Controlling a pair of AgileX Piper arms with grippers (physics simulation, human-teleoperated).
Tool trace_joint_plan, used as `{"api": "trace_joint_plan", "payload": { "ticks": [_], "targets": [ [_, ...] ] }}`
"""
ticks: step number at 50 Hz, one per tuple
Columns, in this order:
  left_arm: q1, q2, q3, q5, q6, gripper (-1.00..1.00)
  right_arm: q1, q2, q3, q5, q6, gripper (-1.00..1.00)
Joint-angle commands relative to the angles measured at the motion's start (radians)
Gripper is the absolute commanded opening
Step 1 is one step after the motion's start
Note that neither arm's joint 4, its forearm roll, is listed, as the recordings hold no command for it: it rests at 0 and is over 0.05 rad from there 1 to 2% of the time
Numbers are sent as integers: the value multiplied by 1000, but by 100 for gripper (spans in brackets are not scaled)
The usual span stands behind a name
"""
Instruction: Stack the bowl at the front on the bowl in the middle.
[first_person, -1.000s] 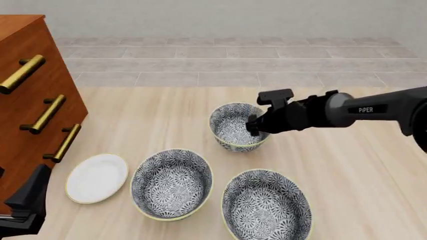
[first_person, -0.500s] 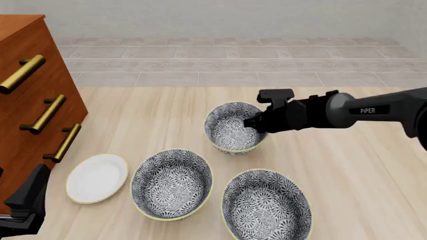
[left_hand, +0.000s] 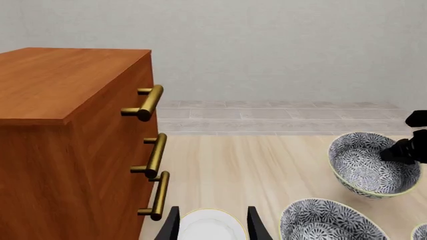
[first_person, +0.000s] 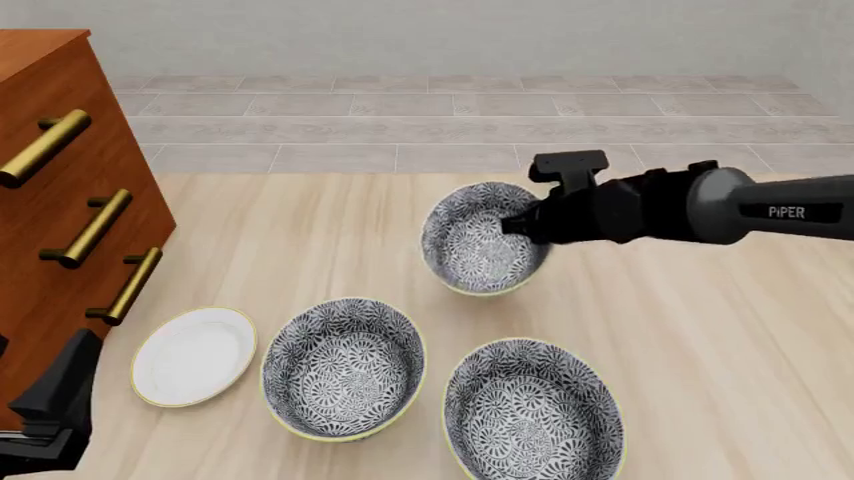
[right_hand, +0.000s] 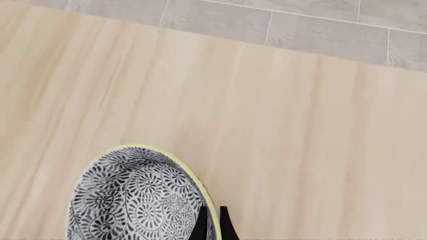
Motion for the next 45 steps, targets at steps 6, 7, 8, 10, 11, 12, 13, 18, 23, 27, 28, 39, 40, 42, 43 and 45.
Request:
{"api": "trace_joint_plan", "payload": {
  "ticks": [6, 7, 8, 10, 11, 12, 13, 18, 23, 27, 28, 39, 40, 42, 43, 45],
  "targets": [
    [-3, 1, 2, 0, -2, 100, -15, -124, -9, 44, 3, -100],
    [-4, 1, 2, 1, -2, 100, -14, -131, -9, 47, 4, -100],
    [-4, 1, 2, 0, -1, 100, -14, -137, -8, 49, 6, -100],
    [-3, 1, 1, 0, -2, 100, -10, -153, -5, 52, 7, -100],
    [-2, 1, 1, 0, -1, 100, -9, -167, -1, 55, 6, -100],
    [-1, 0, 1, 0, -3, 100, -5, -177, 1, 58, 6, -100],
    [-1, 0, 1, 0, -4, 100, -3, -185, 3, 61, 7, -100],
    [0, -1, 1, 1, -3, 100, 27, -247, 21, 76, 22, -100],
    [1, -1, 2, 1, -5, 100, 54, -302, 40, 89, 31, -100],
    [0, -1, 3, 2, -5, 100, 75, -349, 59, 99, 39, -100],
    [0, -1, 3, 2, -5, 100, 75, -349, 59, 99, 39, -100],
    [1, 0, 3, 1, 4, 100, 159, -540, 145, 132, 36, -100],
    [0, 0, 3, 2, 4, 100, 164, -550, 150, 134, 35, -100],
    [0, 0, 3, 1, 4, 100, 176, -572, 161, 137, 31, -100],
    [1, 1, 4, 1, 5, 100, 183, -581, 166, 139, 30, -100],
    [1, 1, 4, 0, 6, 100, 191, -590, 169, 141, 28, -100]
  ]
}}
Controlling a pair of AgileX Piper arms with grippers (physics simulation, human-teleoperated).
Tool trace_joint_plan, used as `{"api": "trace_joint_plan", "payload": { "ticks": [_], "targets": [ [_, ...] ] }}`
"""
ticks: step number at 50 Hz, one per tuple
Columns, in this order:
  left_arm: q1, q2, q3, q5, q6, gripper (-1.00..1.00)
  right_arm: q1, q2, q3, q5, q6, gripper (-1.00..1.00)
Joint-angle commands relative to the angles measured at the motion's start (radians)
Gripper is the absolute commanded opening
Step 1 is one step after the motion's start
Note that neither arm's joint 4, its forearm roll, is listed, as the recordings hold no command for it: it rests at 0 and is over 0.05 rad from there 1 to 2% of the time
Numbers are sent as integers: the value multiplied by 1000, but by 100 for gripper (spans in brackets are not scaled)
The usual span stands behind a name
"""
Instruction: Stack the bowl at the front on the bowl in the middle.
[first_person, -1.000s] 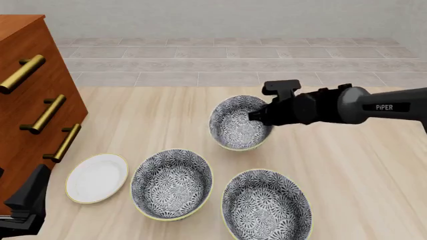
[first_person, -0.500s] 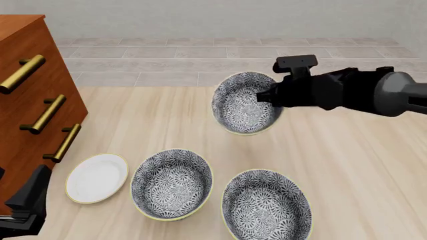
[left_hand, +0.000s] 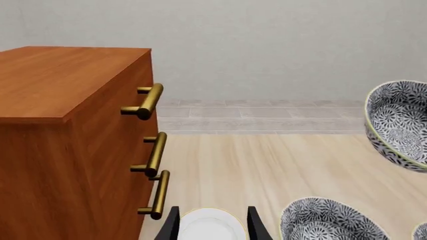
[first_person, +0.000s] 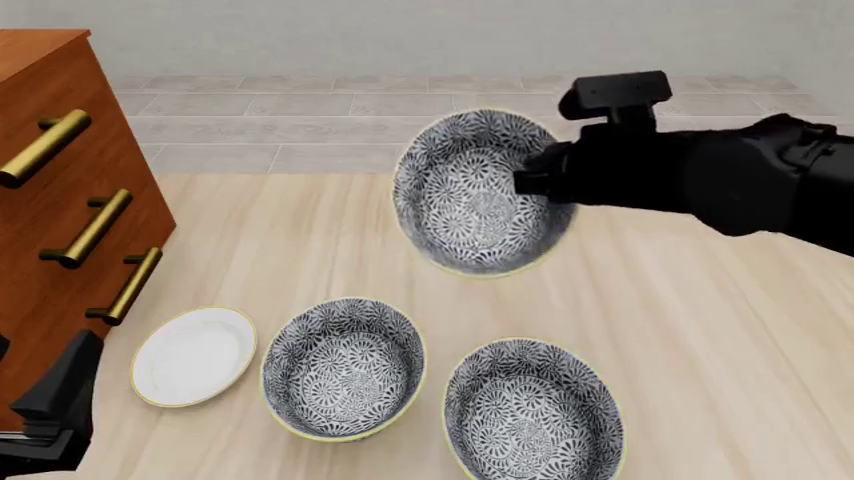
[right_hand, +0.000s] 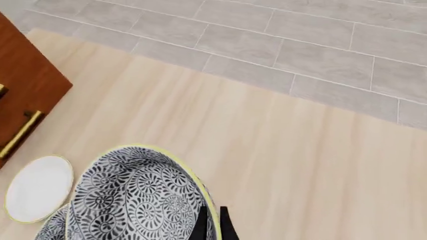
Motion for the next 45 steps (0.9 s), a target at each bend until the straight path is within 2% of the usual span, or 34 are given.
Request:
{"api": "trace_joint_plan", "payload": {
  "ticks": [1, 18, 25, 28, 45],
  "targets": [
    [0, 1, 1, -2, 7, 100, 66, -126, 48, 24, 1, -100],
    [3, 4, 1, 7, 8, 100, 168, -160, 54, 32, -8, -100],
    [-11, -2, 0, -14, 60, 100, 186, -159, 55, 31, -11, -100],
    [-17, -2, -1, -24, 21, 100, 206, -150, 49, 32, -13, -100],
    [-43, -2, -1, -26, 18, 100, 281, -67, -34, 33, -4, -100]
  ]
}}
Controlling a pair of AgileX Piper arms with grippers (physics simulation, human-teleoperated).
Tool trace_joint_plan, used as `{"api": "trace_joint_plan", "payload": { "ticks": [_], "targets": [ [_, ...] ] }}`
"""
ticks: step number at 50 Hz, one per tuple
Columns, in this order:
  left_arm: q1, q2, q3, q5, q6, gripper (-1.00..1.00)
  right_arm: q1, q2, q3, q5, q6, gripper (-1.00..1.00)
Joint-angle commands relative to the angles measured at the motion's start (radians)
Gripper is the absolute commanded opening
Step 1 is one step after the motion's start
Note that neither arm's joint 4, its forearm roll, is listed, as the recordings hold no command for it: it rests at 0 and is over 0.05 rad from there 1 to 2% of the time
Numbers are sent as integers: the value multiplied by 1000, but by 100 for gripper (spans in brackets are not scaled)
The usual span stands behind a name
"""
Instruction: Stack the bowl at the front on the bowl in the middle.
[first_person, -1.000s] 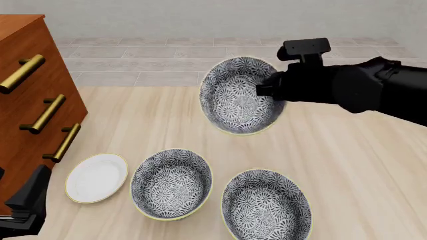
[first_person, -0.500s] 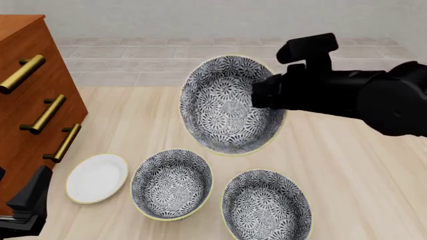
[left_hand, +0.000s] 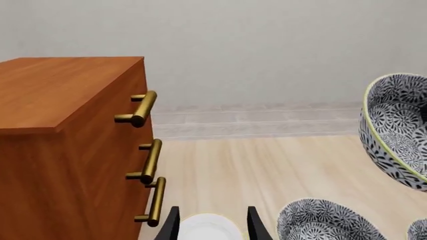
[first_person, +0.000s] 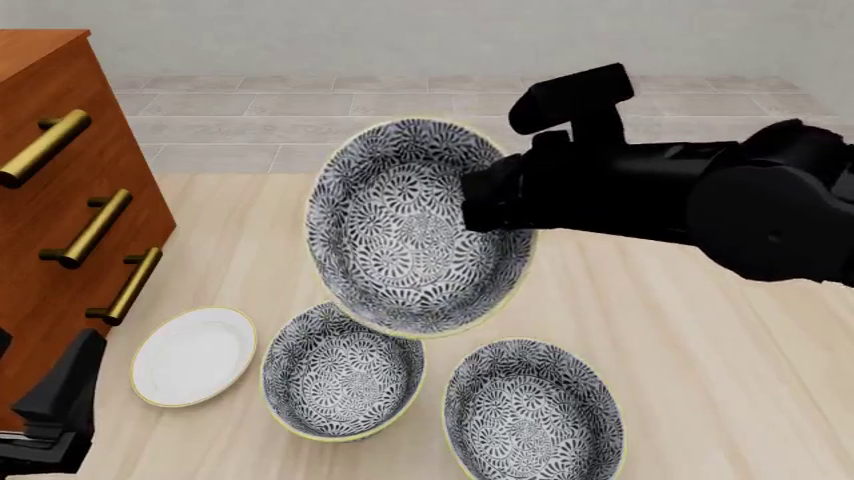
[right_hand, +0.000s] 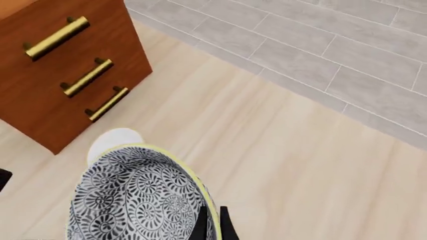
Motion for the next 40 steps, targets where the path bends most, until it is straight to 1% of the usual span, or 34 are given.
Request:
{"api": "trace_joint_plan", "payload": {
  "ticks": [1, 12, 21, 27, 35, 40],
  "targets": [
    [-14, 0, 0, -4, -5, 100, 45, 51, -56, -1, 11, -100],
    [-10, 0, -5, -7, -8, 100, 80, 112, -110, -4, 27, -100],
    [-7, 0, -8, -5, -15, 100, 79, 172, -134, -21, 22, -100],
    [-15, 0, -12, -4, -18, 100, 72, 237, -176, -27, 33, -100],
    [-13, 0, -17, -1, -23, 100, 89, 297, -185, -49, 50, -100],
    [-12, 0, -19, 0, -25, 100, 84, 328, -183, -67, 53, -100]
  ]
}}
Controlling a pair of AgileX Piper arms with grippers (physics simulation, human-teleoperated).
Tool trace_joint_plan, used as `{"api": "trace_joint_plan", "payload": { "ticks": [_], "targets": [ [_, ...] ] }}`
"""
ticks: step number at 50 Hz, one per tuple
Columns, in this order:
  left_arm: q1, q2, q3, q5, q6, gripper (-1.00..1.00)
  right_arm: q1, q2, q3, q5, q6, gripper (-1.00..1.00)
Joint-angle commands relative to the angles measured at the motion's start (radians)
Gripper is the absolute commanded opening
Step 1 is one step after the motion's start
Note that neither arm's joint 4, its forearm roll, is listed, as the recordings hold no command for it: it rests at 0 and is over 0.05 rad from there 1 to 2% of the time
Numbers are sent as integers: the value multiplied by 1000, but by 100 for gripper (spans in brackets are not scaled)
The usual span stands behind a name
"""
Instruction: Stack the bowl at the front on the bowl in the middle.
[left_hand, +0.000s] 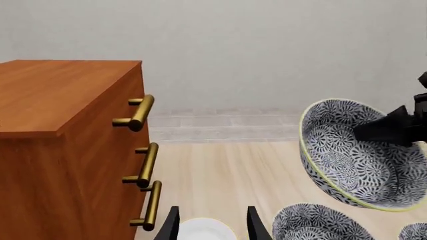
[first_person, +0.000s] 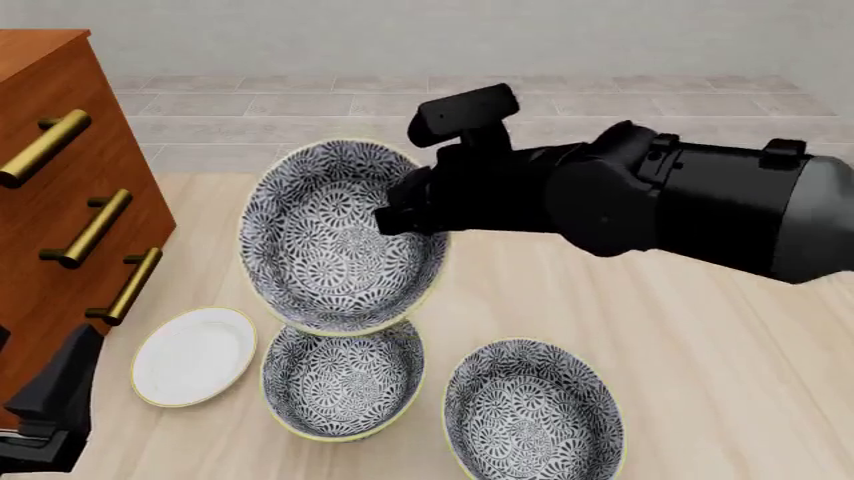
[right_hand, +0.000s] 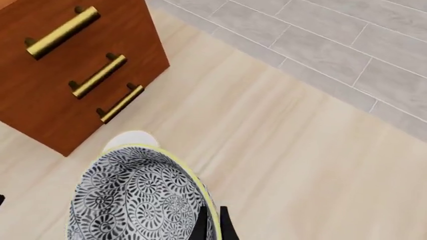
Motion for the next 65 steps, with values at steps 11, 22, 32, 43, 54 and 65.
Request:
{"api": "trace_joint_plan", "payload": {
  "ticks": [11, 22, 32, 43, 54, 65],
  "targets": [
    [2, 0, -4, 3, -8, 100, 29, 137, -12, -42, 68, -100],
    [4, 0, -1, 3, -9, 100, 54, 118, -18, 4, 126, -100],
    [4, 0, 5, 1, -7, 100, 61, 126, -18, 30, 166, -100],
    [3, 0, 7, -2, -7, 100, 29, 146, -4, 43, 150, -100],
    [1, 0, 11, -4, -6, 100, 32, 136, 33, 26, 132, -100],
    [-2, 0, 9, -6, -4, 100, 35, 155, 55, -2, 138, -100]
  ]
}}
